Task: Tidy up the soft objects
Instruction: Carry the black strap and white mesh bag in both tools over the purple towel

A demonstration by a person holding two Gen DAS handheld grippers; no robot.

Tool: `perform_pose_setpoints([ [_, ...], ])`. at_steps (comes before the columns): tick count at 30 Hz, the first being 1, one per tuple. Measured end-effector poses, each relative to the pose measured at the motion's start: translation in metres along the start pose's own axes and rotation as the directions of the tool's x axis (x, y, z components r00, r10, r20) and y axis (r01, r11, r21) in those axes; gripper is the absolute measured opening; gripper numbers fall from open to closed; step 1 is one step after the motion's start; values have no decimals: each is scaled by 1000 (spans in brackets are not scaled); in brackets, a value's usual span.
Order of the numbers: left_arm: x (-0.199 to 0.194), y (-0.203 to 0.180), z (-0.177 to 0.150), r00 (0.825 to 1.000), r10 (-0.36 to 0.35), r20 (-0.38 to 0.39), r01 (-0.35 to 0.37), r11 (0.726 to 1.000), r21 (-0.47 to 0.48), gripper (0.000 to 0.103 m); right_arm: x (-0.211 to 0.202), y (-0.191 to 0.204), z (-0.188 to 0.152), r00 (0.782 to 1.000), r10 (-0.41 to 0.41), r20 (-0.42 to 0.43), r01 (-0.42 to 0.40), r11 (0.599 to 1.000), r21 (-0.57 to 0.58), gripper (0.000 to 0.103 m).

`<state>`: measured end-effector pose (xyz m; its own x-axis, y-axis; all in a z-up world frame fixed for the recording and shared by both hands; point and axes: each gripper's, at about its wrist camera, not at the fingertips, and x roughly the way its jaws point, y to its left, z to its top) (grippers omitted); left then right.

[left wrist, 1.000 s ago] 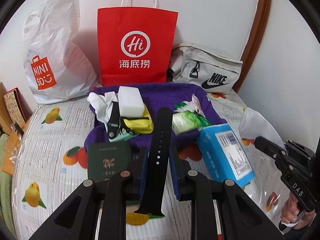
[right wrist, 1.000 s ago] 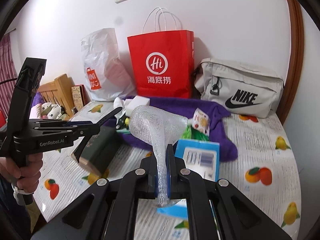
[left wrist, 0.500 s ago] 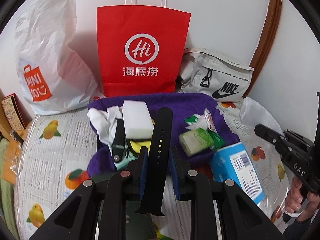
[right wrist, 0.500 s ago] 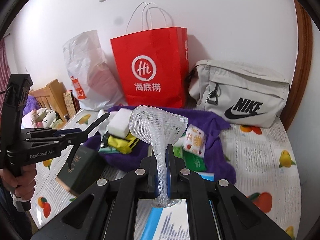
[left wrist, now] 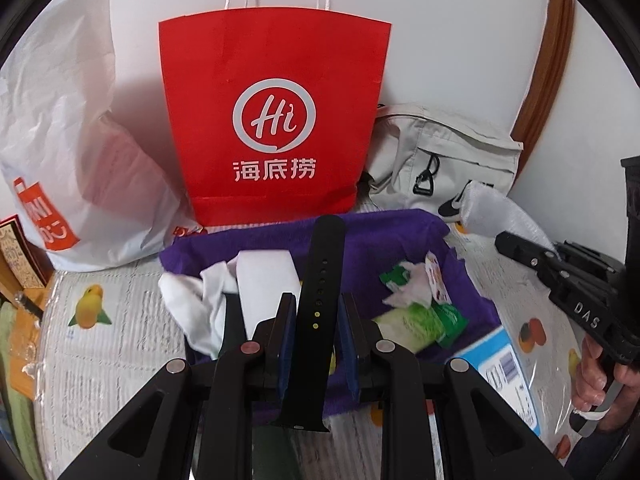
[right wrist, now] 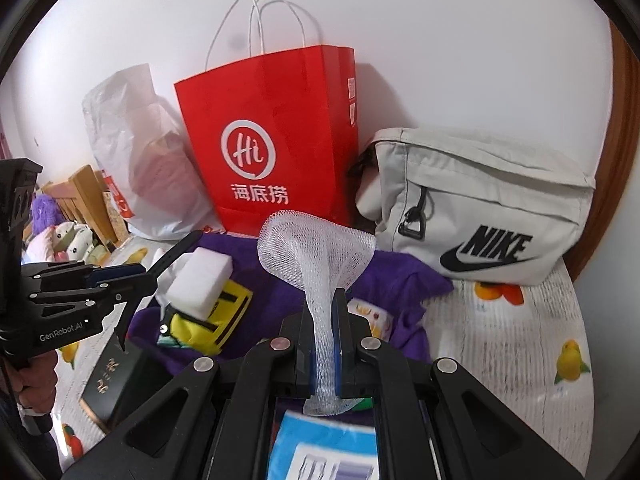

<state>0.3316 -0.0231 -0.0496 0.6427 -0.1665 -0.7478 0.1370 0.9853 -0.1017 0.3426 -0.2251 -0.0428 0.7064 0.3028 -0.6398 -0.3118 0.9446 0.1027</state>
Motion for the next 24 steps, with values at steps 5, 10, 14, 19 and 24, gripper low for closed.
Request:
perform_pose_setpoints([
  [5,23,5,6,1000,-18,-18,18,1000,-15,21,27,-5,-3,998,24,-51,-23,999,23,6],
  [10,41,9,3,998,-22,-54,21,1000,-22,21,56,-7,-14,990,60,-128,-56,998,33,6],
  [14,52,12,-1,996,-25,-81,23,999,-27,21,73,-7,-22,983,82,-166,-76,996,43,6],
  [19,64,15,-4,992,-56,-117,51,998,-45,21,85,-5,-30,976,99,-195,-93,995,41,7],
  [24,70,15,-5,990,-49,-130,44,998,-42,21,94,-6,-35,969,101,-226,-92,995,47,8],
])
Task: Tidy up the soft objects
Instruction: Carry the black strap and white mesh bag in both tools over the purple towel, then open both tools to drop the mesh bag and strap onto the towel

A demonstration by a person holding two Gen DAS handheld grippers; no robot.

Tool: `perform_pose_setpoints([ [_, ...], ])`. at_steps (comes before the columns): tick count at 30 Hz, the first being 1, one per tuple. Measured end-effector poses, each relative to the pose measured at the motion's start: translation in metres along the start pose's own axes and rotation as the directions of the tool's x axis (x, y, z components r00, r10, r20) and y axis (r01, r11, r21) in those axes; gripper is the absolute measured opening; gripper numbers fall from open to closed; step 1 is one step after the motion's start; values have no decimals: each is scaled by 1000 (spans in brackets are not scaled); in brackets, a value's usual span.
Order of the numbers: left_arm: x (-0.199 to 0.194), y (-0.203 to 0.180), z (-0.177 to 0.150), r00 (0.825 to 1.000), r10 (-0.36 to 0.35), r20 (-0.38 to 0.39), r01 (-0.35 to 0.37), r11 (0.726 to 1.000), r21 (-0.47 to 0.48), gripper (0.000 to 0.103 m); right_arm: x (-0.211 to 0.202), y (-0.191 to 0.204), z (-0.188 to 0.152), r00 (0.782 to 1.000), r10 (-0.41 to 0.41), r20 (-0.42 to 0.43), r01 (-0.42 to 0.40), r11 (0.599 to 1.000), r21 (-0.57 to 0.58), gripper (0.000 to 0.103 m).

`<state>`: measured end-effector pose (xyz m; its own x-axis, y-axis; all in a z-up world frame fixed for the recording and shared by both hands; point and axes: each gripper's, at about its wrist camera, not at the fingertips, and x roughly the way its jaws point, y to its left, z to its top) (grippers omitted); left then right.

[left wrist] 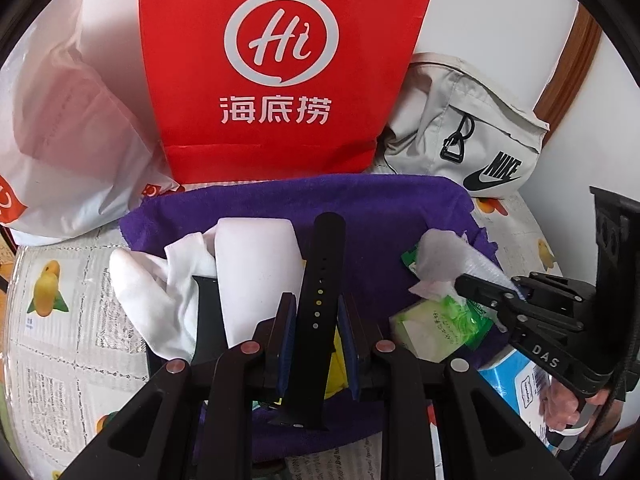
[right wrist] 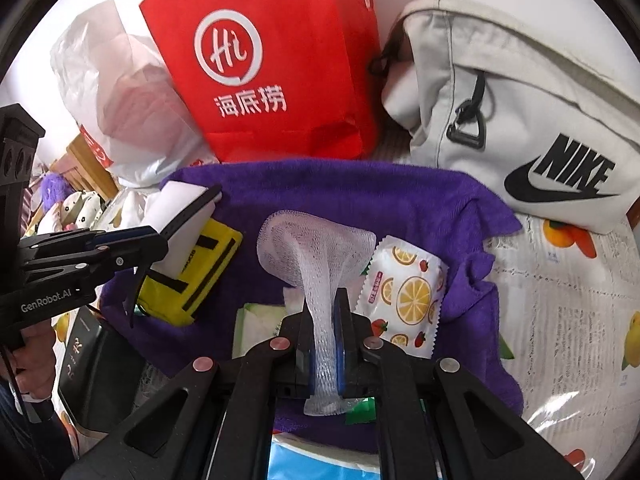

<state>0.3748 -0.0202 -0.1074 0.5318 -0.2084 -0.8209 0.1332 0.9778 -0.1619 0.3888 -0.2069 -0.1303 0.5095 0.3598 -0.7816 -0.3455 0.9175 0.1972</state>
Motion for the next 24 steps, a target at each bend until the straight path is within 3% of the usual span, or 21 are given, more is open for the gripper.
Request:
perform_pose_setpoints([
  [13,7,-6,-1,1000,-30,3,30,1000,4,22,8,-3,-1,1000,15,-21,-15,1000,24,11],
  [18,6,-5,1,999,-33,13,33,999,-2,22,0,-4,-1,1000,25,10,-25,1000,16,37],
  [24,2,1,1,1000,3,22,-3,1000,2,22,-8,2,2,999,17,39,-16,1000,-11,50],
])
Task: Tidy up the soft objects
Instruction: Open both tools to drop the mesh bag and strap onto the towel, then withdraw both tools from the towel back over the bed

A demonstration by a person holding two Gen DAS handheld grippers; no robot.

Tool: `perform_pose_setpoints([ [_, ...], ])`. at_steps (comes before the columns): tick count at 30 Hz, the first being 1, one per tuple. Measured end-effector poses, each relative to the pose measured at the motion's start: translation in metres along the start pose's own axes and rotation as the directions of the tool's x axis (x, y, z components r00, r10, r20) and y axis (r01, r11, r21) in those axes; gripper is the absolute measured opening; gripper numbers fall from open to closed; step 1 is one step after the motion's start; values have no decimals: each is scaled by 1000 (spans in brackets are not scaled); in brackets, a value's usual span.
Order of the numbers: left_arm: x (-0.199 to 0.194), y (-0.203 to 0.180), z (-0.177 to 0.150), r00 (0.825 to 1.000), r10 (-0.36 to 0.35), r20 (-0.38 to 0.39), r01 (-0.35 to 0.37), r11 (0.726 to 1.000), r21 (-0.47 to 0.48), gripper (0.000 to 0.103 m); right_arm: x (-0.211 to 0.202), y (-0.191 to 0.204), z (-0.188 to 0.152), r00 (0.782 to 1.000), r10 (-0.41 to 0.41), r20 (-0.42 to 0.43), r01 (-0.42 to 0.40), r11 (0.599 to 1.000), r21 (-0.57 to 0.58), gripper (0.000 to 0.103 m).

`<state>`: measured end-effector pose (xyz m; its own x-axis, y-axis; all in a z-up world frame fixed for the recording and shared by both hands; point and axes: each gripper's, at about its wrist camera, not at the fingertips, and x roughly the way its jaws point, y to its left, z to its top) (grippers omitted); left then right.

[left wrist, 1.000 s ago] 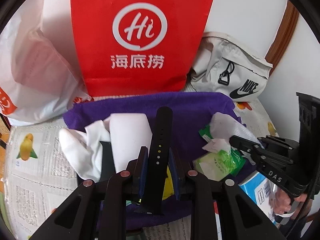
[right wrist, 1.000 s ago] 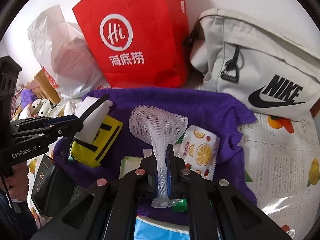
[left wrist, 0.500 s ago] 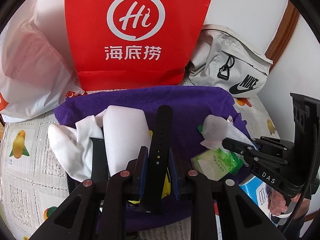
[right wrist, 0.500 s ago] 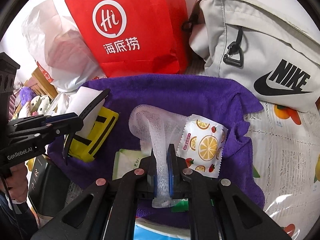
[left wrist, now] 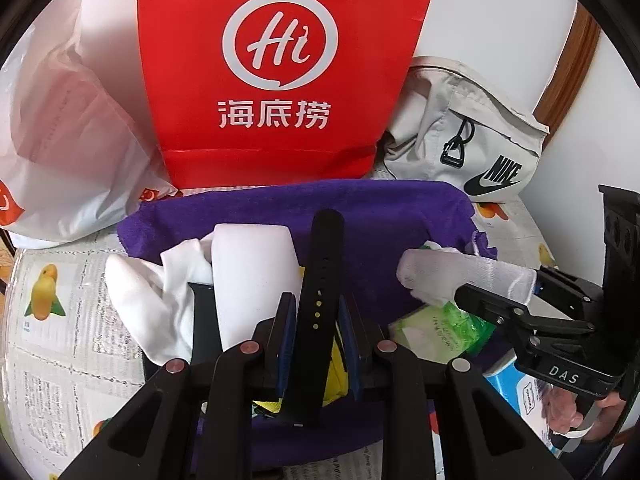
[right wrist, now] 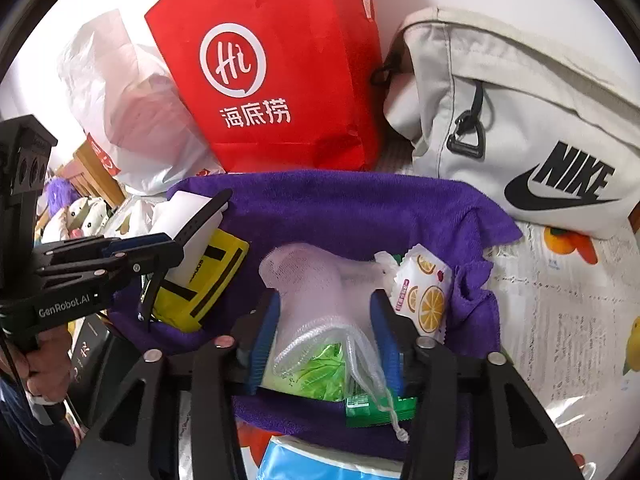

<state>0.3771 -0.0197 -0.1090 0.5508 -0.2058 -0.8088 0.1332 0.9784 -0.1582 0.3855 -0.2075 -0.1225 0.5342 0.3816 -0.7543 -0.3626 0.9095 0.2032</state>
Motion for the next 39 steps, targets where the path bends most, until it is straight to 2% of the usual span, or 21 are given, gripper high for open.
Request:
perform_pose_setpoints([
  [4,2,-1,-1,1000,17,-4,-17,1000,8,23,1,1,1,1000,-4,-4,4,1000,-2,50],
  [6,1,-1,-1,1000,14,-3,-14,1000,8,23,1,1,1,1000,-3,-5,3,1000,0,55],
  [10,1,-1,-1,1000,12,-2,-12,1000,5,23,0,3,1,1000,-5,6,5,1000,-3,57],
  [16,-3,-1,-1,1000,8,0,-8,1000,3,28,-6,5,3,999,-4,33,4,1000,-2,69],
  [29,-35,2,4,998,59,34,-59,998,-7,49,-31,12,8,997,-36,75,36,999,5,70],
  [31,-46,1,5,996,76,45,-75,997,-7,52,-41,15,9,994,-58,88,58,998,9,76],
  [33,-59,-3,4,993,97,62,-97,995,-1,59,-51,18,7,991,-79,107,78,997,15,86],
  [35,-71,-8,-1,992,102,71,-103,995,10,64,-64,22,2,987,-96,129,93,995,26,89],
  [39,-96,-15,-17,993,95,69,-95,995,3,67,-90,31,-11,983,-119,143,113,992,52,93],
])
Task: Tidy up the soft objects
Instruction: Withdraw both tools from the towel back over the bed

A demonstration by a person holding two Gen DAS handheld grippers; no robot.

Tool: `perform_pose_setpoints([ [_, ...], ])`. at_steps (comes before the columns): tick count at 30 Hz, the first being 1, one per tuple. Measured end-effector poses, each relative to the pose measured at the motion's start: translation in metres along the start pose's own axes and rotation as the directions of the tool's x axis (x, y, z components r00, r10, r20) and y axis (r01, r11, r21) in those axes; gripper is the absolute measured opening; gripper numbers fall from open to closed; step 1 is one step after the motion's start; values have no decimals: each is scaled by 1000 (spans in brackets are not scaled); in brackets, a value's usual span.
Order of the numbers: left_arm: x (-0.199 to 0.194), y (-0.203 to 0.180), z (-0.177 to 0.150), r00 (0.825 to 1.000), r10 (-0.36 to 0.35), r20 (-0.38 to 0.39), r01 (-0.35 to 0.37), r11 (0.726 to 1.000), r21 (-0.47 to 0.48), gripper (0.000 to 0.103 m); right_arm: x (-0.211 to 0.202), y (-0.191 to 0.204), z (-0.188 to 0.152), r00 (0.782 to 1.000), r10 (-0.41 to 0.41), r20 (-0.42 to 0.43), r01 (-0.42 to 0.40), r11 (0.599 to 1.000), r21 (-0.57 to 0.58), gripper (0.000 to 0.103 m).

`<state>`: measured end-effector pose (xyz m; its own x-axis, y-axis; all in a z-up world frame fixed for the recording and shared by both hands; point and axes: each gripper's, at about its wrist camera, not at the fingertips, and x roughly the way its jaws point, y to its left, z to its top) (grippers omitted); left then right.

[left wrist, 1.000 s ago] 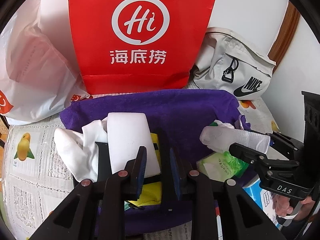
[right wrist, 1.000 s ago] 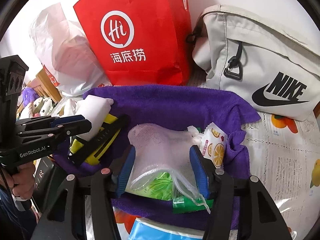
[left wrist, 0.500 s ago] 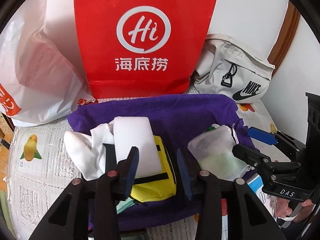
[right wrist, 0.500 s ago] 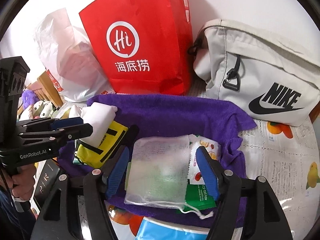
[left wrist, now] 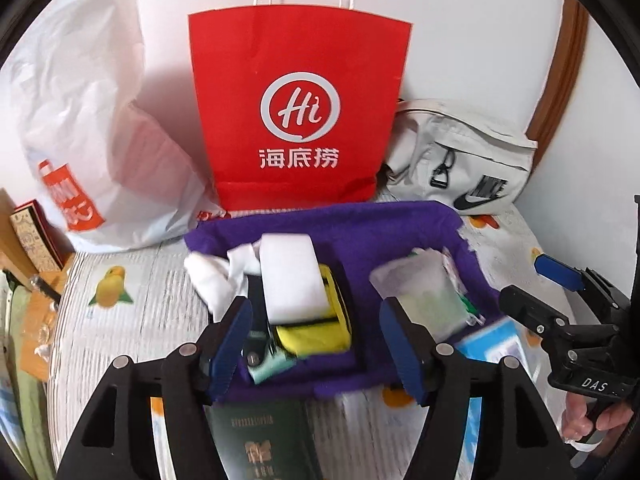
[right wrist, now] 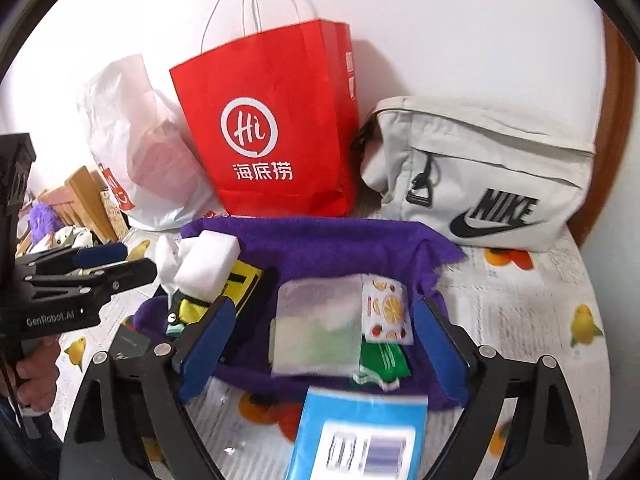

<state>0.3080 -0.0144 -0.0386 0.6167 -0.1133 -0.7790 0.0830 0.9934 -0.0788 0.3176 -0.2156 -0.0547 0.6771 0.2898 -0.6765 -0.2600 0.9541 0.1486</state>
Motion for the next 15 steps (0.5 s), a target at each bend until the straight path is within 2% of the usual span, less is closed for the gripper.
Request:
perform_pose_setpoints([
  [5,-38,-6,-27,999,-27,19,28,999,-18,71,-35,17,-22,999,-34,1,34,999,-30,93],
  [8,-63,-11,-44,999,-33,35,34,999,-18,78,-52,26,-38,999,-25,-21,24,999,-37,93],
  [13,-100,-20,-70,997,2,75,-1,1000,-16,88,-90,37,-70,999,-48,-13,47,998,-29,94],
  [15,-114,-24,-81,996,16,89,-14,1000,-19,93,-106,40,-81,999,-48,-5,48,999,-15,97],
])
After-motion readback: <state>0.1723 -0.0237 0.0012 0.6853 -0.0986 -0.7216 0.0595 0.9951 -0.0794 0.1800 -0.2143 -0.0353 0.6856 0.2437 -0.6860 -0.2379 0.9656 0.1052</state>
